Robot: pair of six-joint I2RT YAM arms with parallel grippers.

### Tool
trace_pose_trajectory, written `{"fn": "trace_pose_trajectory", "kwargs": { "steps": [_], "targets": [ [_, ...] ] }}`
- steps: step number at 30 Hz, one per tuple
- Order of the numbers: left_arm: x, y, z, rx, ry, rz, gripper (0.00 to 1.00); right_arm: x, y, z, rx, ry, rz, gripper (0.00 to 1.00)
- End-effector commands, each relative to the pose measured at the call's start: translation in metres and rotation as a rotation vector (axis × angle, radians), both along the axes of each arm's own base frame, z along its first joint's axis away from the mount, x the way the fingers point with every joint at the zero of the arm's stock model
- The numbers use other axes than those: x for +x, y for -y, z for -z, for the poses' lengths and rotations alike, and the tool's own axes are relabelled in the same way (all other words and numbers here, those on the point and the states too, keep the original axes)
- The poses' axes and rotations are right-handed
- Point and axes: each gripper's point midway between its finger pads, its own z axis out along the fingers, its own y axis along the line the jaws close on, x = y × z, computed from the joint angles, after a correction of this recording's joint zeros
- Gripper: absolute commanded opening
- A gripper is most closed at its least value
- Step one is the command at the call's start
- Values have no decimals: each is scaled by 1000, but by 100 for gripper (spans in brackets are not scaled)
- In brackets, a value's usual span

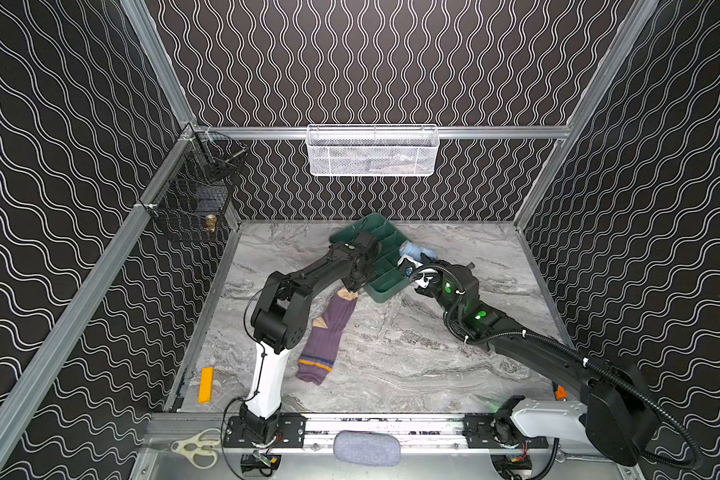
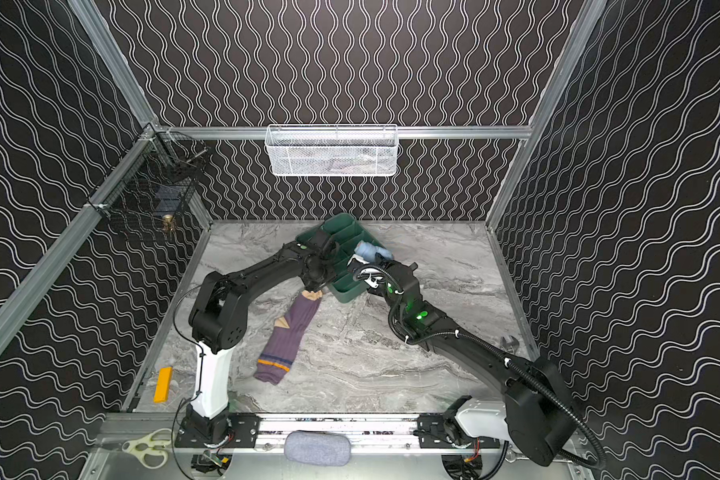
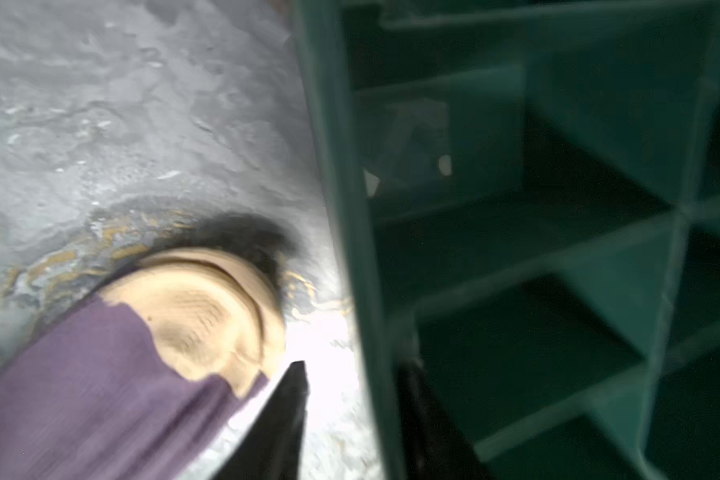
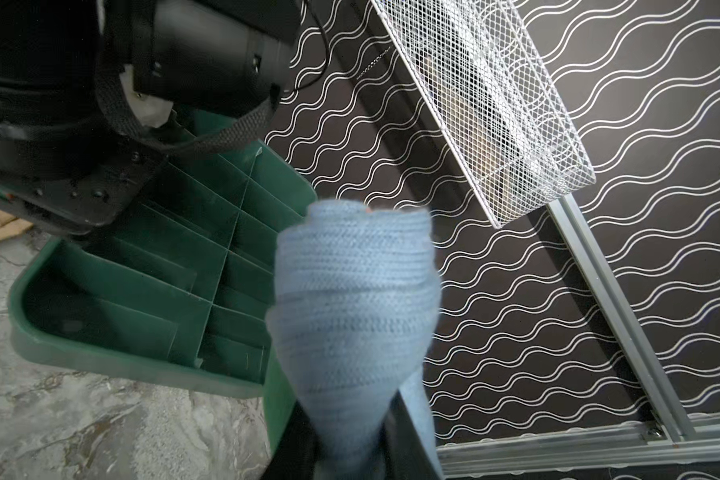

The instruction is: Roll the socks

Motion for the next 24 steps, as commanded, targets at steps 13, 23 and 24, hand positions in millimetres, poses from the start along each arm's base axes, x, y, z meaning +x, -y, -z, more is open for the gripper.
{"fn": "trace_pose_trajectory", "kwargs": {
  "steps": [13,23,24],
  "targets": [
    [-20,42,-19,261,129,366,0,-15,51,-14,62,-2,168,0],
    [-91,60,-23,358,174,627,0,-92,71,38,39,-421,85,0],
    [-99,58,-20,355,165,622,0,-101,72,42,44,-454,70,0]
  ]
}}
